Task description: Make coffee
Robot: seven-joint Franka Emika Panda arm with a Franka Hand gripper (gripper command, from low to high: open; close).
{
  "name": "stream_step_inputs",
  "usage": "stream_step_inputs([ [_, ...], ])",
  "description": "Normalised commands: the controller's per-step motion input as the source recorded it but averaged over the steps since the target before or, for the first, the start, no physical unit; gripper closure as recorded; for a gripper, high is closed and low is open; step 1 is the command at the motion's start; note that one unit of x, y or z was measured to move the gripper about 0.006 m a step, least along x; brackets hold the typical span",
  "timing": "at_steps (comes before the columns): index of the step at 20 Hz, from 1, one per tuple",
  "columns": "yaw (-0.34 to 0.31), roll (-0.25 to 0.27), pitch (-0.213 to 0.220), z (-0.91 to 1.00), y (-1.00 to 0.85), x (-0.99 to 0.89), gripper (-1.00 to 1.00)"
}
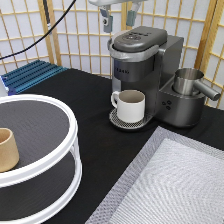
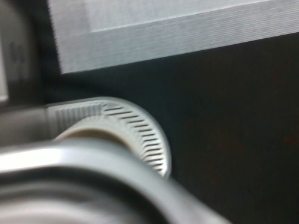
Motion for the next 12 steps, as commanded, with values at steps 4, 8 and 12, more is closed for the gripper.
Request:
stream_step_inputs([
  [4,0.023,0.117,-0.099,-0.08,-0.95,-0.04,-1.0],
  [8,0.067,0.101,-0.143,-0.5,-0.79,-0.1,-1.0],
  [12,0.145,0.088,-0.188,-0.64,-0.28,-0.38,-1.0],
])
